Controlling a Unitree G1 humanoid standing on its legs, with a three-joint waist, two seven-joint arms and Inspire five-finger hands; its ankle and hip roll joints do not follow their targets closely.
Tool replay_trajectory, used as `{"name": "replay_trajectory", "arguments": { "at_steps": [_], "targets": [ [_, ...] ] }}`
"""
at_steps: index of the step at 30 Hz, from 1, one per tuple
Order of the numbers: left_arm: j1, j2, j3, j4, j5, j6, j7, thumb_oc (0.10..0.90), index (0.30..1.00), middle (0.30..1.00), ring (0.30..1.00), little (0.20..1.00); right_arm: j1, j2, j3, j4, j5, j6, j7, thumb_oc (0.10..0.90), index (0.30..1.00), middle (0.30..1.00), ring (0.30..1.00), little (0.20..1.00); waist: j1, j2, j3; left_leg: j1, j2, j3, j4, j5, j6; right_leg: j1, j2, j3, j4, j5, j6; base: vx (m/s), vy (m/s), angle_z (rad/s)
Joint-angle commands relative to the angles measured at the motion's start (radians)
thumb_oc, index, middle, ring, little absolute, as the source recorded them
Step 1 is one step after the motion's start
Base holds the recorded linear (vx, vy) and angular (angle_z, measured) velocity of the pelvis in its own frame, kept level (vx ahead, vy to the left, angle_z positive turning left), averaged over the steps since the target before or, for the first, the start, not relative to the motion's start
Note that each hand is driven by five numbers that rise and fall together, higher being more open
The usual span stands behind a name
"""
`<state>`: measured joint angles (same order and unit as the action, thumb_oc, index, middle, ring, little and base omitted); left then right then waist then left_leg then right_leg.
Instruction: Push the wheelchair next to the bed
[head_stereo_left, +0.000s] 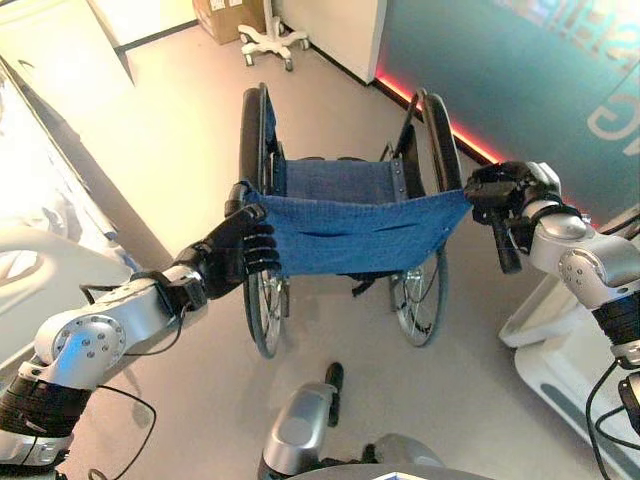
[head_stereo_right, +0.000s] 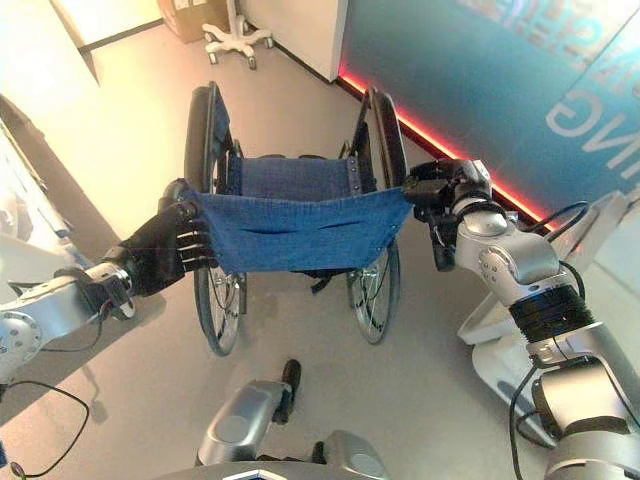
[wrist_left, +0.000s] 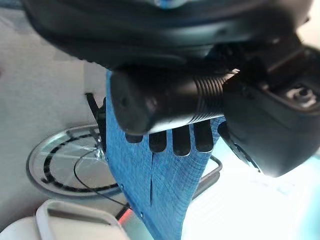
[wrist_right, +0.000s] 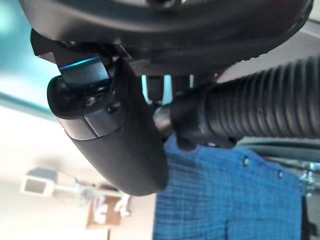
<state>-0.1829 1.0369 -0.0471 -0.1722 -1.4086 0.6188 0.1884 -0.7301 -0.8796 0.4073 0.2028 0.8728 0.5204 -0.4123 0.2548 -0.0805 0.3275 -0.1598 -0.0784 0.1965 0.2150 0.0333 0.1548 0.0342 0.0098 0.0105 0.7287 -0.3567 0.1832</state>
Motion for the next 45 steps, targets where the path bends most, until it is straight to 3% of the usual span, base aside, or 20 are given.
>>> {"name": "replay_trajectory", "arguments": {
  "at_steps": [1, 3, 6, 7, 9, 12, 13, 16, 21, 23, 24, 25, 26, 31, 34, 39, 40, 41, 43, 45],
  "targets": [
    [-0.166, -0.022, 0.014, -0.102, -0.141, -0.111, -0.056, 0.400, 0.300, 0.300, 0.300, 0.300, -0.204, 0.039, 0.085, -0.017, -0.023, -0.114, 0.078, 0.400, 0.300, 0.300, 0.300, 0.300, -0.025, 0.018, -0.188, -0.080, -0.061, -0.094, 0.041, 0.002, -0.101, 0.048, 0.040, -0.144, -0.409, 0.255, -0.114, 0.14, -0.117, -0.11],
    [-0.187, -0.012, -0.004, -0.103, -0.157, -0.132, -0.045, 0.400, 0.300, 0.300, 0.300, 0.300, -0.244, 0.030, 0.111, 0.008, -0.022, -0.124, 0.084, 0.400, 0.300, 0.300, 0.300, 0.300, -0.021, 0.032, -0.184, -0.099, -0.051, -0.115, 0.061, 0.023, -0.121, 0.038, 0.006, -0.149, -0.500, 0.233, -0.134, 0.04, -0.174, 0.09],
    [-0.314, 0.005, -0.084, -0.082, -0.187, -0.222, -0.009, 0.400, 0.300, 0.300, 0.300, 0.300, -0.381, 0.030, 0.172, 0.065, -0.038, -0.156, 0.079, 0.400, 0.300, 0.300, 0.300, 0.300, -0.062, 0.057, -0.113, -0.064, -0.021, -0.190, 0.073, -0.034, -0.147, -0.093, -0.168, -0.137, -0.627, 0.401, -0.061, -0.03, -0.414, 0.42],
    [-0.363, 0.007, -0.108, -0.063, -0.194, -0.242, 0.013, 0.400, 0.300, 0.300, 0.300, 0.300, -0.407, 0.041, 0.171, 0.055, -0.052, -0.140, 0.078, 0.400, 0.300, 0.300, 0.300, 0.300, -0.078, 0.054, -0.087, -0.029, 0.000, -0.209, 0.064, -0.066, -0.158, -0.125, -0.236, -0.116, -0.671, 0.502, -0.026, 0.09, -0.462, 0.44],
    [-0.393, 0.016, -0.107, -0.047, -0.197, -0.244, 0.029, 0.400, 0.300, 0.300, 0.300, 0.300, -0.430, 0.049, 0.157, 0.028, -0.047, -0.105, 0.074, 0.400, 0.300, 0.300, 0.300, 0.300, -0.092, 0.044, -0.067, 0.015, 0.046, -0.225, 0.045, -0.097, -0.168, -0.167, -0.257, -0.089, -0.679, 0.549, -0.001, 0.22, -0.545, 0.57],
    [-0.405, 0.032, -0.088, -0.044, -0.206, -0.234, 0.030, 0.400, 0.300, 0.300, 0.300, 0.300, -0.459, 0.036, 0.156, -0.002, -0.010, -0.068, 0.054, 0.400, 0.300, 0.300, 0.300, 0.300, -0.104, 0.024, -0.061, 0.022, 0.113, -0.241, 0.067, -0.112, -0.186, -0.178, -0.221, -0.072, -0.647, 0.495, 0.007, 0.23, -0.515, 0.46],
    [-0.395, 0.039, -0.083, -0.049, -0.218, -0.225, 0.021, 0.400, 0.300, 0.300, 0.300, 0.300, -0.466, 0.024, 0.159, -0.006, 0.014, -0.064, 0.049, 0.400, 0.300, 0.300, 0.300, 0.300, -0.099, 0.003, -0.066, 0.012, 0.147, -0.247, 0.098, -0.114, -0.196, -0.167, -0.202, -0.085, -0.634, 0.473, -0.001, 0.26, -0.590, 0.40],
    [-0.331, 0.033, -0.052, -0.070, -0.214, -0.202, -0.011, 0.400, 0.300, 0.300, 0.300, 0.300, -0.483, -0.003, 0.186, -0.029, 0.047, -0.055, 0.051, 0.400, 0.300, 0.300, 0.300, 0.300, -0.092, -0.035, -0.068, -0.008, 0.224, -0.263, 0.175, -0.071, -0.213, -0.160, -0.160, -0.126, -0.599, 0.432, -0.045, 0.21, -0.542, 0.48],
    [-0.225, -0.041, -0.048, -0.103, -0.185, -0.226, -0.036, 0.400, 0.300, 0.300, 0.300, 0.300, -0.482, 0.026, 0.258, -0.091, 0.062, -0.055, -0.004, 0.400, 0.300, 0.300, 0.300, 0.300, -0.106, -0.055, -0.060, -0.070, 0.266, -0.200, 0.442, 0.011, -0.185, -0.135, -0.085, -0.192, -0.570, 0.390, -0.149, 0.19, -0.429, 0.19],
    [-0.204, -0.093, -0.050, -0.111, -0.172, -0.192, -0.016, 0.400, 0.300, 0.300, 0.300, 0.300, -0.481, 0.070, 0.266, -0.090, 0.049, -0.025, -0.012, 0.400, 0.300, 0.300, 0.300, 0.300, -0.082, -0.050, -0.054, -0.119, 0.184, -0.250, 0.561, 0.001, -0.169, -0.087, -0.048, -0.171, -0.583, 0.386, -0.167, 0.25, -0.268, 0.23],
    [-0.204, -0.093, -0.050, -0.111, -0.172, -0.192, -0.016, 0.400, 0.300, 0.300, 0.300, 0.300, -0.482, 0.070, 0.266, -0.090, 0.049, -0.025, -0.012, 0.400, 0.300, 0.300, 0.300, 0.300, -0.084, -0.054, -0.056, -0.121, 0.180, -0.250, 0.557, 0.006, -0.169, -0.090, -0.052, -0.172, -0.585, 0.389, -0.167, 0.17, -0.086, -0.21],
    [-0.201, -0.111, -0.058, -0.111, -0.177, -0.183, -0.007, 0.400, 0.300, 0.300, 0.300, 0.300, -0.484, 0.087, 0.271, -0.088, 0.042, -0.012, -0.015, 0.400, 0.300, 0.300, 0.300, 0.300, -0.075, -0.051, -0.056, -0.131, 0.141, -0.254, 0.552, 0.003, -0.160, -0.073, -0.040, -0.161, -0.591, 0.387, -0.168, 0.32, -0.091, -0.16],
    [-0.194, -0.143, -0.079, -0.124, -0.177, -0.180, 0.016, 0.400, 0.300, 0.300, 0.300, 0.300, -0.480, 0.120, 0.287, -0.084, 0.021, 0.007, -0.022, 0.400, 0.300, 0.300, 0.300, 0.300, -0.064, -0.038, -0.068, -0.119, 0.094, -0.219, 0.431, 0.023, -0.157, -0.040, -0.008, -0.154, -0.601, 0.372, -0.165, 0.36, -0.092, 0.10],
    [-0.215, -0.173, -0.123, -0.132, -0.195, -0.192, 0.046, 0.400, 0.300, 0.300, 0.300, 0.300, -0.470, 0.162, 0.301, -0.045, -0.039, -0.020, -0.007, 0.400, 0.300, 0.300, 0.300, 0.300, -0.029, 0.008, -0.060, -0.116, 0.025, -0.149, 0.149, 0.116, -0.184, 0.027, 0.070, -0.145, -0.612, 0.328, -0.176, 0.34, -0.081, 0.40],
    [-0.225, -0.192, -0.152, -0.136, -0.193, -0.198, 0.043, 0.400, 0.300, 0.300, 0.300, 0.300, -0.458, 0.173, 0.306, -0.010, -0.057, -0.064, 0.004, 0.400, 0.300, 0.300, 0.300, 0.300, 0.006, 0.027, -0.059, -0.166, -0.022, -0.012, -0.044, 0.214, -0.197, 0.098, 0.159, -0.163, -0.632, 0.300, -0.191, 0.51, -0.170, -0.58],
    [-0.222, -0.217, -0.167, -0.149, -0.155, -0.182, 0.037, 0.400, 0.300, 0.300, 0.300, 0.300, -0.429, 0.192, 0.295, 0.009, -0.074, -0.082, -0.007, 0.400, 0.300, 0.300, 0.300, 0.300, 0.030, 0.026, -0.070, -0.164, -0.056, 0.054, -0.090, 0.230, -0.176, 0.137, 0.214, -0.200, -0.578, 0.221, -0.218, 0.48, -0.115, 0.28],
    [-0.224, -0.229, -0.168, -0.143, -0.137, -0.168, 0.047, 0.400, 0.300, 0.300, 0.300, 0.300, -0.433, 0.220, 0.293, 0.038, -0.068, -0.090, -0.005, 0.400, 0.300, 0.300, 0.300, 0.300, 0.042, 0.011, -0.097, -0.121, -0.083, 0.019, -0.105, 0.144, -0.131, 0.131, 0.215, -0.206, -0.520, 0.197, -0.210, 0.61, -0.075, -0.05],
    [-0.225, -0.235, -0.171, -0.139, -0.136, -0.164, 0.055, 0.400, 0.300, 0.300, 0.300, 0.300, -0.435, 0.232, 0.291, 0.050, -0.063, -0.094, -0.005, 0.400, 0.300, 0.300, 0.300, 0.300, 0.050, 0.002, -0.108, -0.113, -0.091, 0.009, -0.095, 0.116, -0.114, 0.130, 0.210, -0.215, -0.483, 0.204, -0.198, 0.70, -0.060, -0.27],
    [-0.219, -0.250, -0.157, -0.128, -0.126, -0.141, 0.069, 0.400, 0.300, 0.300, 0.300, 0.300, -0.440, 0.246, 0.292, 0.073, -0.062, -0.090, 0.000, 0.400, 0.300, 0.300, 0.300, 0.300, 0.076, -0.022, -0.135, -0.097, -0.100, 0.002, -0.074, 0.054, -0.054, 0.120, 0.194, -0.245, -0.318, 0.318, -0.128, 0.50, -0.001, -0.33],
    [-0.209, -0.245, -0.141, -0.125, -0.110, -0.132, 0.053, 0.400, 0.300, 0.300, 0.300, 0.300, -0.436, 0.242, 0.285, 0.071, -0.066, -0.076, 0.001, 0.400, 0.300, 0.300, 0.300, 0.300, 0.081, -0.031, -0.152, -0.065, -0.096, -0.013, -0.084, 0.036, -0.034, 0.095, 0.207, -0.216, -0.163, 0.463, -0.039, 0.42, 0.022, -0.13]
  ]
}}
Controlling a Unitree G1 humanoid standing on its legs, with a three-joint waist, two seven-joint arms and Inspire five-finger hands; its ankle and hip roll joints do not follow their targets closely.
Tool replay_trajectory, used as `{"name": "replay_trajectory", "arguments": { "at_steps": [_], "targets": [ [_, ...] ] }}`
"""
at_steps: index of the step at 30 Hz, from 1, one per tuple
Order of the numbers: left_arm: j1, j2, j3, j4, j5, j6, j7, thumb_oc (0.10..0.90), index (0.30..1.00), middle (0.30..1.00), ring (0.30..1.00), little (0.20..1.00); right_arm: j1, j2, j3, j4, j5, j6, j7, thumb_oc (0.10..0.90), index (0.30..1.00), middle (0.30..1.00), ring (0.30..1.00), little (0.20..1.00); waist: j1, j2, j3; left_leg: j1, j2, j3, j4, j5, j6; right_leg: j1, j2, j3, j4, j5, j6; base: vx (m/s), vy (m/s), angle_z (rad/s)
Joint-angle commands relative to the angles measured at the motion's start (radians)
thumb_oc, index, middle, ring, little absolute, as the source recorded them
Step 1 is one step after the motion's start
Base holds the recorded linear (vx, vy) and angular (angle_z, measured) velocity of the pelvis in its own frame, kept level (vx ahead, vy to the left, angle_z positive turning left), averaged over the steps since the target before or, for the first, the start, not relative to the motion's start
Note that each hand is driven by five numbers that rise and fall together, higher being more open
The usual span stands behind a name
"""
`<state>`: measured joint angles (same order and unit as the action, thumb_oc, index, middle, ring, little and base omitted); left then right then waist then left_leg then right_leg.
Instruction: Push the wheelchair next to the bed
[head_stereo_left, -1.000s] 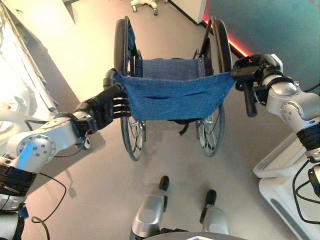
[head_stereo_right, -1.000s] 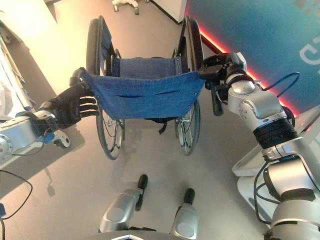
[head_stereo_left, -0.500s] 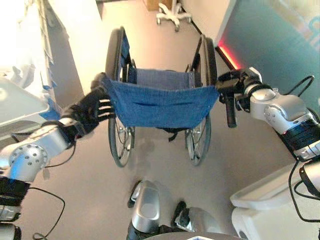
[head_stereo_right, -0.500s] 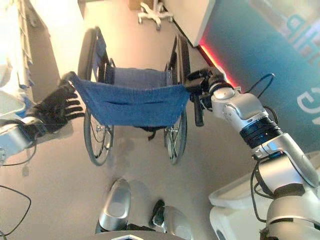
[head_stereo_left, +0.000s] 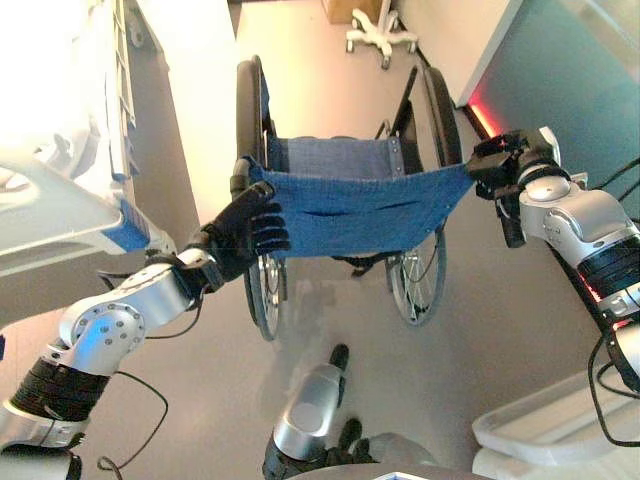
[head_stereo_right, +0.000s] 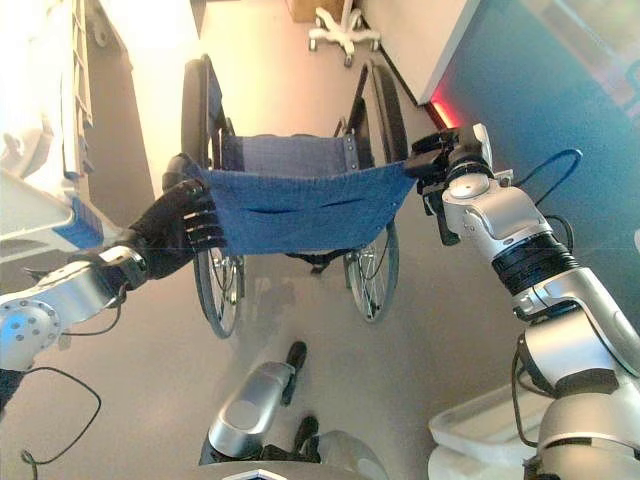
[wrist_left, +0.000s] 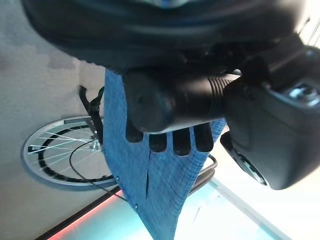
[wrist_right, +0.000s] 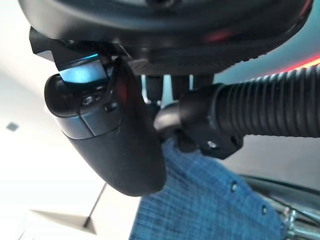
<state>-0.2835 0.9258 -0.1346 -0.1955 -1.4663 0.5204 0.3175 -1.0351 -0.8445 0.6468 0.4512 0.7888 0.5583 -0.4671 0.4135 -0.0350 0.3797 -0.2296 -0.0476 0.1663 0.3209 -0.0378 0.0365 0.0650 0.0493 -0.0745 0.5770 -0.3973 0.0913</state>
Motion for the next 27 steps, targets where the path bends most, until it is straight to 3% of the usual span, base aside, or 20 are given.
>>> {"name": "replay_trajectory", "arguments": {
  "at_steps": [1, 2, 3, 5, 7, 8, 9, 10, 13, 14, 16, 17, 19, 21, 23, 25, 26, 27],
  "targets": [
    [-0.104, -0.130, -0.050, -0.102, -0.049, -0.034, -0.083, 0.400, 0.300, 0.300, 0.300, 0.300, -0.131, 0.202, 0.045, -0.178, 0.023, -0.114, 0.055, 0.400, 0.300, 0.300, 0.300, 0.300, -0.077, -0.079, -0.207, 0.009, -0.125, 0.014, -0.189, 0.103, 0.087, 0.060, 0.174, -0.118, 0.015, 0.529, 0.069, 0.45, -0.038, 0.15],
    [-0.086, -0.104, -0.035, -0.119, -0.072, -0.031, -0.100, 0.400, 0.300, 0.300, 0.300, 0.300, -0.125, 0.170, 0.045, -0.191, 0.051, -0.116, 0.043, 0.400, 0.300, 0.300, 0.300, 0.300, -0.088, -0.087, -0.215, 0.022, -0.119, -0.003, -0.181, 0.097, 0.085, 0.028, 0.178, -0.060, 0.045, 0.627, 0.105, 0.38, -0.057, 0.24],
    [-0.085, -0.083, -0.032, -0.124, -0.094, -0.032, -0.108, 0.400, 0.300, 0.300, 0.300, 0.300, -0.122, 0.152, 0.039, -0.195, 0.062, -0.114, 0.045, 0.400, 0.300, 0.300, 0.300, 0.300, -0.099, -0.093, -0.216, 0.023, -0.124, -0.016, -0.172, 0.093, 0.080, 0.018, 0.153, -0.046, 0.035, 0.604, 0.100, 0.43, -0.069, 0.23],
    [-0.088, -0.048, -0.031, -0.121, -0.130, -0.038, -0.133, 0.400, 0.300, 0.300, 0.300, 0.300, -0.121, 0.111, 0.032, -0.194, 0.059, -0.103, 0.071, 0.400, 0.300, 0.300, 0.300, 0.300, -0.113, -0.084, -0.227, 0.005, -0.121, -0.041, -0.145, 0.096, 0.060, 0.013, 0.085, -0.038, -0.066, 0.521, 0.061, 0.33, -0.066, 0.01],
    [-0.103, -0.011, -0.038, -0.128, -0.179, -0.075, -0.137, 0.400, 0.300, 0.300, 0.300, 0.300, -0.130, 0.061, 0.041, -0.185, 0.035, -0.113, 0.110, 0.400, 0.300, 0.300, 0.300, 0.300, -0.136, -0.057, -0.225, -0.025, -0.113, -0.088, -0.082, 0.114, 0.014, 0.011, -0.007, -0.058, -0.340, 0.341, -0.021, 0.30, -0.161, -0.01],
    [-0.127, 0.005, -0.051, -0.137, -0.203, -0.107, -0.125, 0.400, 0.300, 0.300, 0.300, 0.300, -0.146, 0.042, 0.044, -0.166, 0.027, -0.137, 0.127, 0.400, 0.300, 0.300, 0.300, 0.300, -0.151, -0.044, -0.205, -0.039, -0.106, -0.108, -0.042, 0.124, -0.005, 0.002, -0.047, -0.071, -0.427, 0.336, -0.033, 0.13, -0.187, 0.14],
    [-0.138, 0.009, -0.058, -0.139, -0.208, -0.121, -0.122, 0.400, 0.300, 0.300, 0.300, 0.300, -0.157, 0.036, 0.048, -0.157, 0.026, -0.147, 0.132, 0.400, 0.300, 0.300, 0.300, 0.300, -0.157, -0.039, -0.194, -0.042, -0.102, -0.115, -0.031, 0.126, -0.011, -0.008, -0.066, -0.076, -0.454, 0.351, -0.031, 0.10, -0.250, 0.45],
    [-0.171, 0.012, -0.079, -0.136, -0.206, -0.155, -0.112, 0.400, 0.300, 0.300, 0.300, 0.300, -0.181, 0.027, 0.055, -0.139, 0.022, -0.170, 0.138, 0.400, 0.300, 0.300, 0.300, 0.300, -0.174, -0.031, -0.169, -0.035, -0.097, -0.138, -0.012, 0.106, -0.018, -0.039, -0.117, -0.078, -0.518, 0.408, -0.011, 0.11, -0.305, 0.63],
    [-0.265, 0.021, -0.120, -0.096, -0.182, -0.194, -0.098, 0.400, 0.300, 0.300, 0.300, 0.300, -0.237, 0.039, 0.039, -0.124, 0.018, -0.168, 0.135, 0.400, 0.300, 0.300, 0.300, 0.300, -0.224, -0.036, -0.106, 0.054, -0.066, -0.197, -0.032, -0.016, -0.024, -0.195, -0.273, -0.046, -0.576, 0.608, 0.078, 0.29, -0.518, 0.77],
    [-0.279, 0.025, -0.121, -0.086, -0.171, -0.200, -0.086, 0.400, 0.300, 0.300, 0.300, 0.300, -0.240, 0.043, 0.024, -0.139, 0.022, -0.150, 0.130, 0.400, 0.300, 0.300, 0.300, 0.300, -0.235, -0.039, -0.095, 0.093, -0.049, -0.210, -0.037, -0.052, -0.026, -0.221, -0.295, -0.042, -0.592, 0.643, 0.094, 0.50, -0.557, 0.79],
    [-0.285, 0.025, -0.113, -0.073, -0.163, -0.201, -0.074, 0.400, 0.300, 0.300, 0.300, 0.300, -0.240, 0.050, 0.005, -0.163, 0.027, -0.121, 0.120, 0.400, 0.300, 0.300, 0.300, 0.300, -0.246, -0.041, -0.088, 0.139, -0.022, -0.229, -0.043, -0.086, -0.028, -0.247, -0.292, -0.029, -0.572, 0.656, 0.102, 0.45, -0.408, 0.63],
    [-0.275, 0.023, -0.087, -0.062, -0.159, -0.185, -0.082, 0.400, 0.300, 0.300, 0.300, 0.300, -0.239, 0.040, -0.002, -0.194, 0.050, -0.084, 0.098, 0.400, 0.300, 0.300, 0.300, 0.300, -0.253, -0.057, -0.098, 0.157, 0.003, -0.239, -0.026, -0.099, -0.031, -0.238, -0.265, -0.021, -0.539, 0.619, 0.104, 0.48, -0.414, 0.32],
    [-0.259, 0.023, -0.070, -0.065, -0.160, -0.184, -0.093, 0.400, 0.300, 0.300, 0.300, 0.300, -0.238, 0.030, -0.003, -0.217, 0.060, -0.061, 0.086, 0.400, 0.300, 0.300, 0.300, 0.300, -0.259, -0.064, -0.109, 0.157, 0.024, -0.247, 0.005, -0.092, -0.038, -0.228, -0.241, -0.019, -0.519, 0.588, 0.095, 0.44, -0.395, 0.45],
    [-0.198, 0.023, -0.035, -0.101, -0.161, -0.188, -0.118, 0.400, 0.300, 0.300, 0.300, 0.300, -0.250, 0.002, 0.011, -0.218, 0.092, -0.061, 0.091, 0.400, 0.300, 0.300, 0.300, 0.300, -0.261, -0.083, -0.130, 0.151, 0.098, -0.255, 0.079, -0.036, -0.060, -0.212, -0.185, -0.032, -0.473, 0.517, 0.046, 0.36, -0.442, 0.73],
    [-0.155, 0.020, 0.001, -0.124, -0.165, -0.170, -0.122, 0.400, 0.300, 0.300, 0.300, 0.300, -0.262, -0.004, 0.039, -0.221, 0.099, -0.062, 0.095, 0.400, 0.300, 0.300, 0.300, 0.300, -0.255, -0.108, -0.128, 0.095, 0.140, -0.255, 0.251, 0.032, -0.067, -0.199, -0.155, -0.059, -0.448, 0.486, -0.006, 0.25, -0.438, 0.49],
    [-0.126, 0.011, 0.014, -0.136, -0.159, -0.162, -0.121, 0.400, 0.300, 0.300, 0.300, 0.300, -0.260, 0.000, 0.064, -0.233, 0.099, -0.073, 0.092, 0.400, 0.300, 0.300, 0.300, 0.300, -0.252, -0.120, -0.123, 0.044, 0.142, -0.258, 0.373, 0.059, -0.057, -0.186, -0.135, -0.066, -0.440, 0.476, -0.034, 0.26, -0.376, 0.11],
    [-0.088, -0.005, 0.021, -0.153, -0.143, -0.157, -0.122, 0.400, 0.300, 0.300, 0.300, 0.300, -0.258, 0.006, 0.089, -0.247, 0.113, -0.090, 0.078, 0.400, 0.300, 0.300, 0.300, 0.300, -0.246, -0.138, -0.118, 0.000, 0.124, -0.251, 0.557, 0.086, -0.048, -0.170, -0.113, -0.072, -0.430, 0.465, -0.068, 0.34, -0.376, 0.01],
    [-0.067, -0.019, 0.025, -0.163, -0.135, -0.148, -0.122, 0.400, 0.300, 0.300, 0.300, 0.300, -0.252, 0.012, 0.095, -0.263, 0.127, -0.088, 0.062, 0.400, 0.300, 0.300, 0.300, 0.300, -0.239, -0.132, -0.112, -0.040, 0.116, -0.261, 0.660, 0.090, -0.047, -0.152, -0.088, -0.071, -0.420, 0.456, -0.085, 0.44, -0.413, -0.27]
  ]
}}
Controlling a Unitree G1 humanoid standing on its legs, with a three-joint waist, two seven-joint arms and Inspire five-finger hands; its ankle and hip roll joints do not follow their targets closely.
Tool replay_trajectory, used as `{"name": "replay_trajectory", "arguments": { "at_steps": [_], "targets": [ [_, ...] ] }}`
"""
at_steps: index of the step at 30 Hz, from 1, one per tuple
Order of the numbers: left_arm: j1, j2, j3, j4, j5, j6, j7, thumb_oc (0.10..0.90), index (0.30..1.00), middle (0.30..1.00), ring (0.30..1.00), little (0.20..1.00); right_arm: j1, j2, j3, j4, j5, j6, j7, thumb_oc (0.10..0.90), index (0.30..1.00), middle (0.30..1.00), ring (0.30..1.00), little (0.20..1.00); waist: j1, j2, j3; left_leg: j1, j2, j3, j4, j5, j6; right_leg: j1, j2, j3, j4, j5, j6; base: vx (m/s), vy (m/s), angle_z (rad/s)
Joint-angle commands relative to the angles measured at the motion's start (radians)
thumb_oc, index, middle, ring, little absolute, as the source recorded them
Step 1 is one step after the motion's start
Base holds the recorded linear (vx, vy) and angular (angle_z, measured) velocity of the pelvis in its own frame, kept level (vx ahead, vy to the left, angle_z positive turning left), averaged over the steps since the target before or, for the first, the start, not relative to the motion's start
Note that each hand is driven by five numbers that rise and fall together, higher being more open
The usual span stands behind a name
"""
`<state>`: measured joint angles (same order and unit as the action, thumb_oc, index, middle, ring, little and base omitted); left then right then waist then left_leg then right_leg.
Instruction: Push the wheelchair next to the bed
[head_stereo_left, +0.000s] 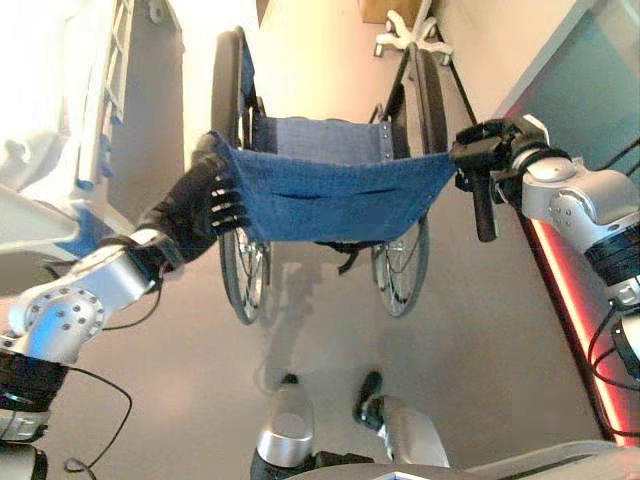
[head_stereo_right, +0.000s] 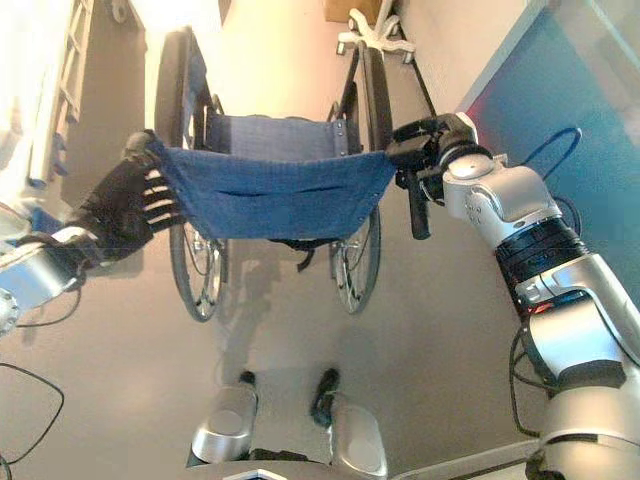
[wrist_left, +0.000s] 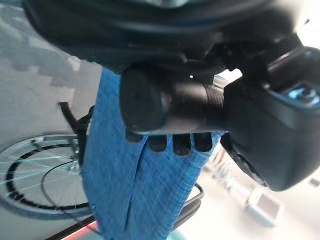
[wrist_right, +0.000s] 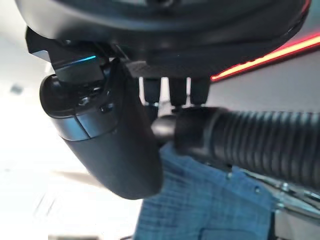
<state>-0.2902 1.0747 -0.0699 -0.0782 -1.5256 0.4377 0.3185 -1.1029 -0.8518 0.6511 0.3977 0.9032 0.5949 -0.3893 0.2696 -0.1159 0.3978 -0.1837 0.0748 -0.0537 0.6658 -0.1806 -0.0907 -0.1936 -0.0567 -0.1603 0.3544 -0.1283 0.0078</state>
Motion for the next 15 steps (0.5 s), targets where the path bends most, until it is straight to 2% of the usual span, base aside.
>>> {"name": "replay_trajectory", "arguments": {
  "at_steps": [1, 2, 3, 4, 5, 6, 7, 8, 9, 11, 14, 15],
  "targets": [
    [-0.048, -0.188, -0.038, -0.289, -0.072, -0.045, -0.114, 0.400, 0.300, 0.300, 0.300, 0.300, -0.175, 0.031, 0.088, -0.231, 0.023, -0.114, -0.035, 0.400, 0.300, 0.300, 0.300, 0.300, -0.085, -0.052, -0.123, -0.128, -0.035, -0.052, 0.360, 0.230, 0.094, 0.128, 0.033, 0.023, -0.194, 0.182, -0.013, 0.33, -0.215, -0.49],
    [-0.044, -0.197, -0.037, -0.290, -0.068, -0.036, -0.112, 0.400, 0.300, 0.300, 0.300, 0.300, -0.172, 0.039, 0.084, -0.240, 0.025, -0.105, -0.043, 0.400, 0.300, 0.300, 0.300, 0.300, -0.079, -0.053, -0.122, -0.148, -0.067, -0.056, 0.351, 0.231, 0.101, 0.139, 0.039, 0.031, -0.195, 0.181, -0.013, 0.38, -0.158, -0.29],
    [-0.038, -0.212, -0.040, -0.288, -0.060, -0.020, -0.106, 0.400, 0.300, 0.300, 0.300, 0.300, -0.169, 0.061, 0.080, -0.254, 0.019, -0.087, -0.047, 0.400, 0.300, 0.300, 0.300, 0.300, -0.061, -0.046, -0.118, -0.175, -0.135, -0.050, 0.308, 0.227, 0.111, 0.165, 0.059, 0.056, -0.198, 0.176, -0.011, 0.36, -0.088, 0.13],
    [-0.037, -0.219, -0.044, -0.287, -0.064, -0.011, -0.101, 0.400, 0.300, 0.300, 0.300, 0.300, -0.169, 0.078, 0.085, -0.262, 0.007, -0.075, -0.047, 0.400, 0.300, 0.300, 0.300, 0.300, -0.046, -0.033, -0.112, -0.182, -0.166, -0.028, 0.252, 0.229, 0.110, 0.194, 0.079, 0.071, -0.203, 0.166, -0.008, 0.39, -0.089, 0.68],
    [-0.039, -0.222, -0.049, -0.287, -0.071, -0.006, -0.096, 0.400, 0.300, 0.300, 0.300, 0.300, -0.171, 0.091, 0.092, -0.265, -0.005, -0.072, -0.046, 0.400, 0.300, 0.300, 0.300, 0.300, -0.040, -0.028, -0.111, -0.182, -0.179, 0.002, 0.165, 0.254, 0.105, 0.213, 0.089, 0.073, -0.213, 0.157, -0.008, 0.33, -0.075, 0.64],
    [-0.041, -0.225, -0.054, -0.287, -0.077, -0.001, -0.091, 0.400, 0.300, 0.300, 0.300, 0.300, -0.173, 0.102, 0.098, -0.265, -0.018, -0.073, -0.041, 0.400, 0.300, 0.300, 0.300, 0.300, -0.037, -0.018, -0.115, -0.181, -0.172, 0.033, 0.078, 0.274, 0.100, 0.228, 0.103, 0.069, -0.222, 0.146, -0.011, 0.45, -0.072, 0.66],
    [-0.047, -0.232, -0.074, -0.285, -0.094, 0.000, -0.090, 0.400, 0.300, 0.300, 0.300, 0.300, -0.175, 0.122, 0.109, -0.241, -0.045, -0.090, -0.023, 0.400, 0.300, 0.300, 0.300, 0.300, -0.023, 0.016, -0.116, -0.171, -0.151, 0.110, -0.143, 0.349, 0.075, 0.270, 0.143, 0.054, -0.238, 0.117, -0.022, 0.46, -0.054, 0.38],
    [-0.050, -0.237, -0.085, -0.283, -0.096, -0.005, -0.094, 0.400, 0.300, 0.300, 0.300, 0.300, -0.175, 0.130, 0.113, -0.232, -0.052, -0.096, -0.019, 0.400, 0.300, 0.300, 0.300, 0.300, -0.016, 0.030, -0.118, -0.179, -0.154, 0.132, -0.212, 0.376, 0.065, 0.283, 0.160, 0.051, -0.242, 0.110, -0.025, 0.61, -0.051, 0.31],
    [-0.055, -0.254, -0.109, -0.280, -0.088, -0.015, -0.105, 0.400, 0.300, 0.300, 0.300, 0.300, -0.170, 0.146, 0.120, -0.205, -0.071, -0.114, -0.010, 0.400, 0.300, 0.300, 0.300, 0.300, 0.004, 0.054, -0.117, -0.190, -0.173, 0.189, -0.362, 0.428, 0.050, 0.322, 0.193, 0.043, -0.255, 0.094, -0.027, 0.56, -0.052, 0.22],
    [-0.063, -0.279, -0.140, -0.274, -0.068, -0.017, -0.126, 0.400, 0.300, 0.300, 0.300, 0.300, -0.149, 0.166, 0.120, -0.178, -0.100, -0.130, -0.006, 0.400, 0.300, 0.300, 0.300, 0.300, 0.022, 0.077, -0.124, -0.188, -0.177, 0.293, -0.515, 0.492, 0.038, 0.375, 0.235, 0.009, -0.264, 0.065, -0.033, 0.61, -0.074, 0.12],
    [-0.071, -0.307, -0.170, -0.280, -0.048, -0.016, -0.116, 0.400, 0.300, 0.300, 0.300, 0.300, -0.118, 0.189, 0.108, -0.154, -0.133, -0.136, 0.004, 0.400, 0.300, 0.300, 0.300, 0.300, 0.038, 0.082, -0.141, -0.185, -0.196, 0.312, -0.547, 0.500, 0.044, 0.406, 0.260, -0.022, -0.247, 0.020, -0.041, 0.51, -0.071, -0.20],
    [-0.079, -0.316, -0.172, -0.280, -0.050, 0.002, -0.086, 0.400, 0.300, 0.300, 0.300, 0.300, -0.113, 0.219, 0.106, -0.127, -0.139, -0.149, 0.006, 0.400, 0.300, 0.300, 0.300, 0.300, 0.047, 0.062, -0.162, -0.146, -0.223, 0.274, -0.541, 0.431, 0.081, 0.415, 0.259, -0.022, -0.204, -0.023, -0.036, 0.64, -0.074, -0.48]
  ]
}}
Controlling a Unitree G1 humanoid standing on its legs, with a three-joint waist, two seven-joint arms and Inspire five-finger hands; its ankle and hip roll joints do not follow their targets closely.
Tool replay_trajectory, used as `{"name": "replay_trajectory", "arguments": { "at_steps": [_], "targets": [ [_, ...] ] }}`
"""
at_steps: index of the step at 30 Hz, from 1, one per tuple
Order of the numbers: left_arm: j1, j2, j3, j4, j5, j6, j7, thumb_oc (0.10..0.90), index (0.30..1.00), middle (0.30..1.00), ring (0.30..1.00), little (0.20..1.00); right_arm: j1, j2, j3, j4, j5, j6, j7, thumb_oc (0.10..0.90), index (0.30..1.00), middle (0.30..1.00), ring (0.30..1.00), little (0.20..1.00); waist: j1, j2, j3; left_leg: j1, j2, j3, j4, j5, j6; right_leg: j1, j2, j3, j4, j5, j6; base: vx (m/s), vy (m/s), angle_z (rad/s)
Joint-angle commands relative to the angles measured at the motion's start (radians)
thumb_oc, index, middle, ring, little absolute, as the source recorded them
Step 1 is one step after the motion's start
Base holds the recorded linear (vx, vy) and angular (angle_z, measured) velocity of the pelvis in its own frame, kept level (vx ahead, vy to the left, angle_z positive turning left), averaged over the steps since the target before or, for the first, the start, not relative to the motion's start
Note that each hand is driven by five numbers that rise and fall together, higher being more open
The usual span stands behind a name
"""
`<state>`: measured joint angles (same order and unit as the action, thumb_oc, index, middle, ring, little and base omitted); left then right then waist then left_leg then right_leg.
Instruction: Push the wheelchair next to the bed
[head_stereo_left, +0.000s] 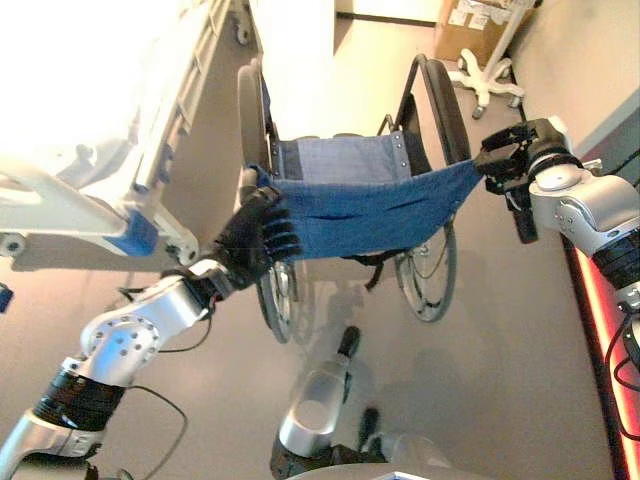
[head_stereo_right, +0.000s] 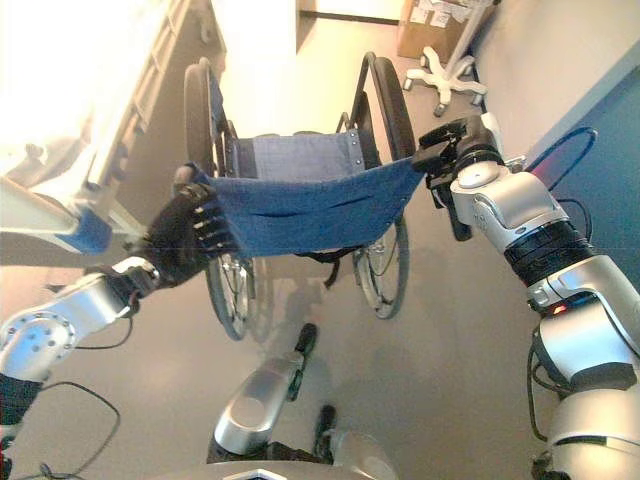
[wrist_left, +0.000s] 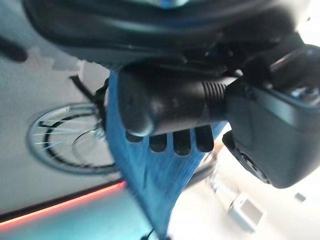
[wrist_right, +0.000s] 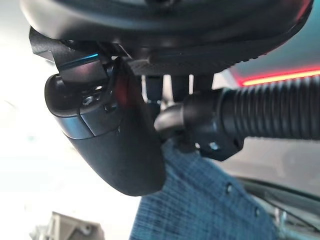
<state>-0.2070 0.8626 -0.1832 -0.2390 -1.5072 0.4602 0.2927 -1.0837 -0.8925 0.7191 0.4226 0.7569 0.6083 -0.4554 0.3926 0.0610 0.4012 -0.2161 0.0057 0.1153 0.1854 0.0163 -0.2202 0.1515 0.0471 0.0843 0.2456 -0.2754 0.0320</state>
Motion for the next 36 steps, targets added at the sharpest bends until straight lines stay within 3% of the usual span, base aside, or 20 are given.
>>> {"name": "replay_trajectory", "arguments": {
  "at_steps": [1, 4, 7, 9, 11, 13, 14, 15, 16, 17, 18, 20, 21, 22, 23, 25, 28, 31, 34, 36],
  "targets": [
    [-0.169, -0.111, -0.058, -0.112, -0.066, -0.010, -0.042, 0.400, 0.300, 0.300, 0.300, 0.300, -0.136, 0.279, 0.037, -0.135, 0.015, -0.170, 0.069, 0.400, 0.300, 0.300, 0.300, 0.300, -0.067, -0.130, -0.183, -0.090, -0.163, 0.103, -0.053, 0.173, 0.246, 0.071, 0.148, -0.277, -0.056, 0.112, -0.053, 0.69, -0.066, -0.29],
    [-0.185, -0.122, -0.050, -0.087, -0.052, 0.014, -0.020, 0.400, 0.300, 0.300, 0.300, 0.300, -0.149, 0.301, 0.031, -0.113, 0.025, -0.161, 0.063, 0.400, 0.300, 0.300, 0.300, 0.300, -0.040, -0.175, -0.225, -0.046, -0.179, 0.112, -0.041, 0.072, 0.322, 0.061, 0.115, -0.331, 0.127, 0.223, 0.030, 0.44, -0.010, -0.19],
    [-0.176, -0.095, -0.022, -0.087, -0.058, 0.015, -0.038, 0.400, 0.300, 0.300, 0.300, 0.300, -0.156, 0.287, 0.025, -0.114, 0.033, -0.163, 0.069, 0.400, 0.300, 0.300, 0.300, 0.300, -0.029, -0.194, -0.241, -0.027, -0.176, 0.100, -0.035, 0.055, 0.334, 0.030, 0.132, -0.303, 0.255, 0.378, 0.118, 0.33, 0.000, -0.24],
    [-0.165, -0.070, -0.006, -0.095, -0.086, 0.016, -0.053, 0.400, 0.300, 0.300, 0.300, 0.300, -0.158, 0.270, 0.020, -0.122, 0.048, -0.163, 0.069, 0.400, 0.300, 0.300, 0.300, 0.300, -0.034, -0.208, -0.244, -0.024, -0.186, 0.089, -0.025, 0.047, 0.339, 0.012, 0.130, -0.265, 0.286, 0.439, 0.150, 0.25, -0.020, 0.24],
    [-0.156, -0.048, 0.005, -0.101, -0.108, 0.012, -0.066, 0.400, 0.300, 0.300, 0.300, 0.300, -0.161, 0.254, 0.016, -0.121, 0.050, -0.161, 0.074, 0.400, 0.300, 0.300, 0.300, 0.300, -0.037, -0.215, -0.252, -0.036, -0.191, 0.079, -0.010, 0.042, 0.334, 0.010, 0.102, -0.246, 0.238, 0.422, 0.142, 0.22, -0.045, -0.04],
    [-0.149, -0.006, 0.018, -0.109, -0.154, -0.011, -0.083, 0.400, 0.300, 0.300, 0.300, 0.300, -0.169, 0.219, 0.027, -0.105, 0.037, -0.175, 0.103, 0.400, 0.300, 0.300, 0.300, 0.300, -0.041, -0.210, -0.267, -0.075, -0.189, 0.057, 0.020, 0.045, 0.306, 0.028, 0.038, -0.261, 0.006, 0.258, 0.059, 0.16, -0.090, -0.20],
    [-0.148, -0.005, 0.018, -0.109, -0.156, -0.012, -0.084, 0.400, 0.300, 0.300, 0.300, 0.300, -0.169, 0.218, 0.027, -0.104, 0.036, -0.176, 0.105, 0.400, 0.300, 0.300, 0.300, 0.300, -0.042, -0.210, -0.269, -0.078, -0.188, 0.055, 0.022, 0.046, 0.304, 0.030, 0.037, -0.263, -0.002, 0.251, 0.056, 0.13, -0.142, -0.17],
    [-0.148, 0.007, 0.018, -0.116, -0.170, -0.035, -0.093, 0.400, 0.300, 0.300, 0.300, 0.300, -0.181, 0.200, 0.035, -0.091, 0.024, -0.192, 0.120, 0.400, 0.300, 0.300, 0.300, 0.300, -0.050, -0.192, -0.266, -0.097, -0.175, 0.024, 0.053, 0.058, 0.270, 0.037, 0.005, -0.278, -0.122, 0.158, 0.009, 0.07, -0.106, -0.11],
    [-0.148, 0.007, 0.019, -0.118, -0.171, -0.039, -0.093, 0.400, 0.300, 0.300, 0.300, 0.300, -0.184, 0.197, 0.037, -0.088, 0.021, -0.195, 0.123, 0.400, 0.300, 0.300, 0.300, 0.300, -0.051, -0.187, -0.267, -0.103, -0.170, 0.018, 0.056, 0.066, 0.264, 0.031, -0.001, -0.279, -0.140, 0.158, 0.006, 0.08, -0.195, -0.15],
    [-0.147, 0.006, 0.010, -0.119, -0.161, -0.076, -0.115, 0.400, 0.300, 0.300, 0.300, 0.300, -0.205, 0.167, 0.044, -0.073, 0.009, -0.220, 0.147, 0.400, 0.300, 0.300, 0.300, 0.300, -0.065, -0.162, -0.244, -0.114, -0.156, -0.021, 0.094, 0.092, 0.241, -0.012, -0.057, -0.290, -0.203, 0.210, 0.009, 0.02, -0.112, -0.08],
    [-0.148, 0.006, 0.010, -0.118, -0.161, -0.076, -0.115, 0.400, 0.300, 0.300, 0.300, 0.300, -0.205, 0.167, 0.045, -0.072, 0.009, -0.220, 0.147, 0.400, 0.300, 0.300, 0.300, 0.300, -0.067, -0.162, -0.243, -0.115, -0.156, -0.023, 0.096, 0.091, 0.240, -0.011, -0.057, -0.293, -0.204, 0.210, 0.008, 0.07, -0.244, -0.02],
    [-0.165, -0.006, -0.009, -0.105, -0.116, -0.120, -0.129, 0.400, 0.300, 0.300, 0.300, 0.300, -0.228, 0.143, 0.048, -0.062, 0.014, -0.246, 0.148, 0.400, 0.300, 0.300, 0.300, 0.300, -0.101, -0.138, -0.208, -0.057, -0.138, -0.098, 0.095, 0.040, 0.229, -0.116, -0.170, -0.294, -0.257, 0.332, 0.072, 0.10, -0.307, 0.60],
    [-0.172, -0.004, -0.011, -0.101, -0.112, -0.121, -0.131, 0.400, 0.300, 0.300, 0.300, 0.300, -0.232, 0.144, 0.045, -0.062, 0.013, -0.245, 0.146, 0.400, 0.300, 0.300, 0.300, 0.300, -0.108, -0.135, -0.201, -0.041, -0.133, -0.109, 0.090, 0.027, 0.227, -0.130, -0.184, -0.293, -0.255, 0.348, 0.083, 0.16, -0.459, 1.04],
    [-0.206, 0.002, -0.018, -0.080, -0.097, -0.137, -0.120, 0.400, 0.300, 0.300, 0.300, 0.300, -0.246, 0.149, 0.027, -0.072, 0.000, -0.225, 0.141, 0.400, 0.300, 0.300, 0.300, 0.300, -0.131, -0.136, -0.175, 0.021, -0.107, -0.147, 0.064, -0.016, 0.221, -0.183, -0.243, -0.269, -0.262, 0.429, 0.125, 0.18, -0.471, 0.74],
    [-0.227, 0.009, -0.021, -0.065, -0.096, -0.136, -0.121, 0.400, 0.300, 0.300, 0.300, 0.300, -0.251, 0.150, 0.014, -0.083, -0.002, -0.207, 0.133, 0.400, 0.300, 0.300, 0.300, 0.300, -0.142, -0.137, -0.161, 0.053, -0.091, -0.166, 0.052, -0.036, 0.219, -0.198, -0.257, -0.248, -0.260, 0.457, 0.138, 0.21, -0.512, 0.44],
    [-0.265, 0.025, -0.026, -0.051, -0.096, -0.135, -0.125, 0.400, 0.300, 0.300, 0.300, 0.300, -0.253, 0.148, -0.006, -0.110, 0.009, -0.176, 0.103, 0.400, 0.300, 0.300, 0.300, 0.300, -0.166, -0.141, -0.146, 0.091, -0.058, -0.196, 0.042, -0.061, 0.213, -0.236, -0.256, -0.194, -0.230, 0.469, 0.144, 0.20, -0.398, 0.27],
    [-0.281, 0.039, -0.020, -0.058, -0.104, -0.128, -0.127, 0.400, 0.300, 0.300, 0.300, 0.300, -0.257, 0.130, -0.017, -0.117, 0.048, -0.174, 0.080, 0.400, 0.300, 0.300, 0.300, 0.300, -0.173, -0.168, -0.152, 0.089, -0.016, -0.212, 0.061, -0.072, 0.197, -0.219, -0.225, -0.197, -0.228, 0.423, 0.140, 0.22, -0.522, 0.53],
    [-0.240, 0.026, -0.009, -0.080, -0.091, -0.131, -0.121, 0.400, 0.300, 0.300, 0.300, 0.300, -0.266, 0.107, -0.004, -0.120, 0.057, -0.173, 0.096, 0.400, 0.300, 0.300, 0.300, 0.300, -0.176, -0.191, -0.161, 0.071, 0.056, -0.222, 0.123, -0.036, 0.169, -0.205, -0.178, -0.199, -0.205, 0.367, 0.097, 0.16, -0.360, 0.64],
    [-0.172, -0.013, 0.022, -0.109, -0.074, -0.145, -0.093, 0.400, 0.300, 0.300, 0.300, 0.300, -0.274, 0.099, 0.031, -0.143, 0.072, -0.168, 0.098, 0.400, 0.300, 0.300, 0.300, 0.300, -0.182, -0.211, -0.147, 0.007, 0.103, -0.203, 0.360, 0.060, 0.163, -0.197, -0.139, -0.223, -0.187, 0.339, 0.032, 0.12, -0.348, 0.46],
    [-0.156, -0.025, 0.027, -0.130, -0.067, -0.157, -0.073, 0.400, 0.300, 0.300, 0.300, 0.300, -0.264, 0.100, 0.042, -0.163, 0.082, -0.174, 0.082, 0.400, 0.300, 0.300, 0.300, 0.300, -0.187, -0.214, -0.132, -0.067, 0.101, -0.166, 0.533, 0.076, 0.174, -0.190, -0.119, -0.239, -0.173, 0.330, -0.003, 0.08, -0.262, 0.20]
  ]
}}
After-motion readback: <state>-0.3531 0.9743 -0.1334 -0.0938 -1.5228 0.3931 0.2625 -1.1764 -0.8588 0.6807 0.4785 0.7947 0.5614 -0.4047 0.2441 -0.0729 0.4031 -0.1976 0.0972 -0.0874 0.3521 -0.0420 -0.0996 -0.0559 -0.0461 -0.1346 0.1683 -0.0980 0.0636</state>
